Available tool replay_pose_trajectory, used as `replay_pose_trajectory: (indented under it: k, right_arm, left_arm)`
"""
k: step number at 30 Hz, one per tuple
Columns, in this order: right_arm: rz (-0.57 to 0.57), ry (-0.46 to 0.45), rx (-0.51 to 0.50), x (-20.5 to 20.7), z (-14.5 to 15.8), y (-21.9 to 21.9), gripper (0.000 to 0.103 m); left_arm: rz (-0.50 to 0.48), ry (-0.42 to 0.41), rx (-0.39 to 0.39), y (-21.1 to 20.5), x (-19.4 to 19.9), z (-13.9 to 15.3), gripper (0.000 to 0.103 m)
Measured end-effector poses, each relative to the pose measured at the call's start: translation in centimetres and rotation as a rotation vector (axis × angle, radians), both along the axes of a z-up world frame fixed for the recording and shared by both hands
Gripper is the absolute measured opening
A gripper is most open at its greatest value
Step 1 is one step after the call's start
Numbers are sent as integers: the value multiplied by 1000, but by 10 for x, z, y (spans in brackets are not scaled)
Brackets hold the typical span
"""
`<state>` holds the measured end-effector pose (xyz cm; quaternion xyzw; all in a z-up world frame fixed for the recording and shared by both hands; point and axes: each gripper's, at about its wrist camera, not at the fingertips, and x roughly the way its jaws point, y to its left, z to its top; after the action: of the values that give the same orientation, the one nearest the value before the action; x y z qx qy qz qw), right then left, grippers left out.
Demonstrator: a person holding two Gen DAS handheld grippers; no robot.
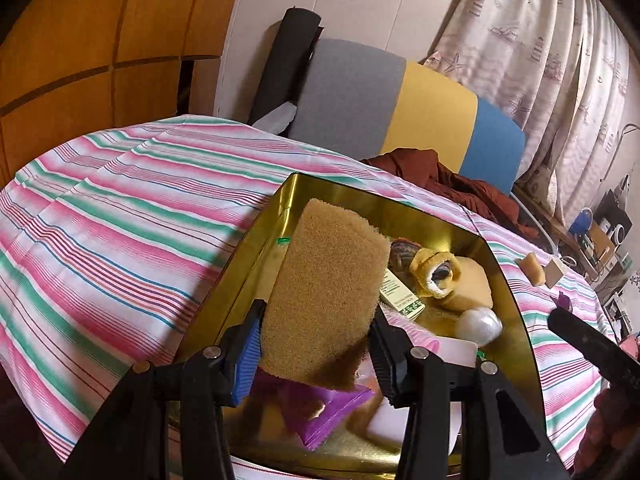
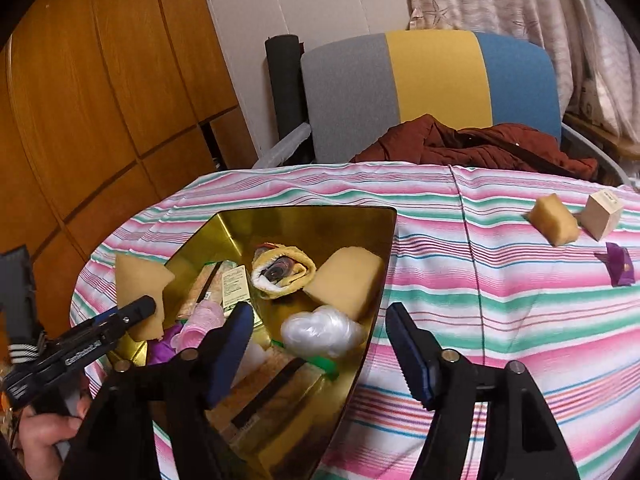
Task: Organize objects
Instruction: 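Carry the sponge and bag over the gold tray and open both tools, then move both tools from the gold tray back to the remaining items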
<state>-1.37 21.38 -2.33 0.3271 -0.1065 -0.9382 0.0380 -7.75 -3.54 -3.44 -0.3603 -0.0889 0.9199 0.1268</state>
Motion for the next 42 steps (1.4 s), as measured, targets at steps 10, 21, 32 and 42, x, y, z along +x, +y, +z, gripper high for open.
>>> replay_pose_trajectory:
  k: [10,21,32,42]
  right_arm:
    - [-5,-18,-52,16,-10,5,73]
    - [-40,-11,-82,26,-9,19,74]
    - [-107,-25,-84,31,-11,42,74]
    - [-171,-54,-72,35,-15,64,74]
  left_arm:
    - [65,21,-55,-2,1,8,81]
    - [153,97,-10,-15,11,36,81]
    - [-40,76,-39,44,22,32,81]
    - [-160,69,-44,83,39,30,81]
